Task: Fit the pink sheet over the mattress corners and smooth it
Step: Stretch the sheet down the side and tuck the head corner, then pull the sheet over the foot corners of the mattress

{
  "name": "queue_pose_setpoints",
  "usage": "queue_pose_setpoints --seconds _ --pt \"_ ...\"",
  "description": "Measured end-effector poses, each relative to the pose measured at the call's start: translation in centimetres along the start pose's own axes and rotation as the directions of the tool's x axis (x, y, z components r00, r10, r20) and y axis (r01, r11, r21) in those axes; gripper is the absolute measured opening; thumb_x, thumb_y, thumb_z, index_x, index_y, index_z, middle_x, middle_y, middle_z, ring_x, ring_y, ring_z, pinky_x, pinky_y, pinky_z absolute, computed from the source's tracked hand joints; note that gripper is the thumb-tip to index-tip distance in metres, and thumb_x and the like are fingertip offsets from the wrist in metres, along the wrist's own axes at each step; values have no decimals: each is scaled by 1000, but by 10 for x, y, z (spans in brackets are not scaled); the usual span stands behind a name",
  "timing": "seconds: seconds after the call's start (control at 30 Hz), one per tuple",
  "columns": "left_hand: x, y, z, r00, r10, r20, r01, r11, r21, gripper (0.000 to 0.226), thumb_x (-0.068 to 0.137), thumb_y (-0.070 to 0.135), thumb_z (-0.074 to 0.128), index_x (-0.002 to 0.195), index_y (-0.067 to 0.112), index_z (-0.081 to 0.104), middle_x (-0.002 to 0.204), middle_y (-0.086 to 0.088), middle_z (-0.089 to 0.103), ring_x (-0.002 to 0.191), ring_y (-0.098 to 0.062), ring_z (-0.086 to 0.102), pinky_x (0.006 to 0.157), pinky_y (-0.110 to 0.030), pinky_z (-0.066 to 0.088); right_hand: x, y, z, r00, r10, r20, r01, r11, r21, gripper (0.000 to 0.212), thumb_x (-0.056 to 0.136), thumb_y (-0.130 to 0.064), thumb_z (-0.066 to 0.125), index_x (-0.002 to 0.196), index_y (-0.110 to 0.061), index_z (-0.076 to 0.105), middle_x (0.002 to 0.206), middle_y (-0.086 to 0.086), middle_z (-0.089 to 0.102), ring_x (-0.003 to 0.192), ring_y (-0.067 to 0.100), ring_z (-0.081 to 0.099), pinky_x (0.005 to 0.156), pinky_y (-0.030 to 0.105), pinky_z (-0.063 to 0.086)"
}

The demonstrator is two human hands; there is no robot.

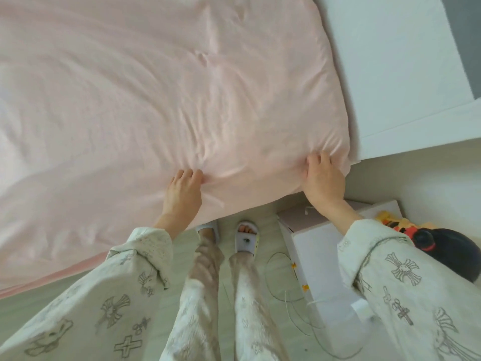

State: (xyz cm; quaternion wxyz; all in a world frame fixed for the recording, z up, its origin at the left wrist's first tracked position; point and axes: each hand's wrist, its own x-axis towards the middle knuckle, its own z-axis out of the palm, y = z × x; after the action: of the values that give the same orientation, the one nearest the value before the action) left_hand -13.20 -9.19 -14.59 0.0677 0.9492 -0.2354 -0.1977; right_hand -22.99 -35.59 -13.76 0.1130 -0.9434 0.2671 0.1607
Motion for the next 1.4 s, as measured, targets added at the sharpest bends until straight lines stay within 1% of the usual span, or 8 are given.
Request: queue_pose_setpoints --seconds 0.23,0.5,0.73,0.93,1.03,1.13,1.27,1.4 --pt "-16 9 6 996 12 85 -16 998 53 28 82 -5 47 108 4 56 96 -16 65 92 -36 58 79 -42 41 -5 39 4 751 620 225 -637 592 494 43 94 -17 45 135 -7 35 138 16 43 120 38 49 91 43 42" --pt "-39 17 34 1000 14 -28 -8 982 189 35 64 -3 62 97 7 59 94 -12 62 86 -33 58 77 -44 44 22 55 22 748 618 240 -636 566 525 30 90 -12 41 112 -2 60 118 18 62 107 37 58 85 37 45" --pt "-36 25 36 999 2 -34 3 989 151 41 65 -1 61 105 8 55 102 -13 58 95 -35 55 77 -46 45 23 70 18 647 747 153 -731 551 402 28 91 -8 42 117 -2 51 122 21 60 111 38 57 86 43 46" --pt "-45 28 38 982 25 186 -41 995 86 51 72 4 62 122 6 52 117 -14 52 105 -35 51 87 -45 44 11 60 25 623 699 350 -782 542 308 36 94 -22 43 119 1 54 122 22 60 111 39 58 89 43 48" --pt "-42 32 29 951 -9 310 43 994 -103 43 86 9 50 129 10 46 128 -9 47 114 -32 49 92 -41 46 -19 27 19 806 529 267 -584 785 205 33 97 -24 36 107 -3 60 102 19 66 97 37 61 71 34 43" --pt "-42 29 12 979 20 203 20 980 -196 37 88 5 46 123 13 52 124 -7 54 108 -31 54 89 -41 46 -45 -27 11 998 67 7 -67 970 235 24 94 -17 41 87 -5 60 77 9 61 75 32 59 58 30 36" --pt "-41 -8 -11 984 -68 -166 56 995 -80 51 78 -3 53 125 15 47 125 -15 49 119 -37 44 99 -51 36 -37 -103 5 863 -460 -211 489 865 115 28 82 -16 41 93 -9 65 90 11 65 83 32 61 68 38 50" --pt "-53 -70 -20 945 -312 96 317 948 -39 69 88 8 45 144 37 18 157 -4 -1 144 -35 -7 112 -61 5 -21 -174 6 853 -501 146 501 865 43 48 90 -25 35 138 -19 42 153 17 25 142 36 21 104 65 25"
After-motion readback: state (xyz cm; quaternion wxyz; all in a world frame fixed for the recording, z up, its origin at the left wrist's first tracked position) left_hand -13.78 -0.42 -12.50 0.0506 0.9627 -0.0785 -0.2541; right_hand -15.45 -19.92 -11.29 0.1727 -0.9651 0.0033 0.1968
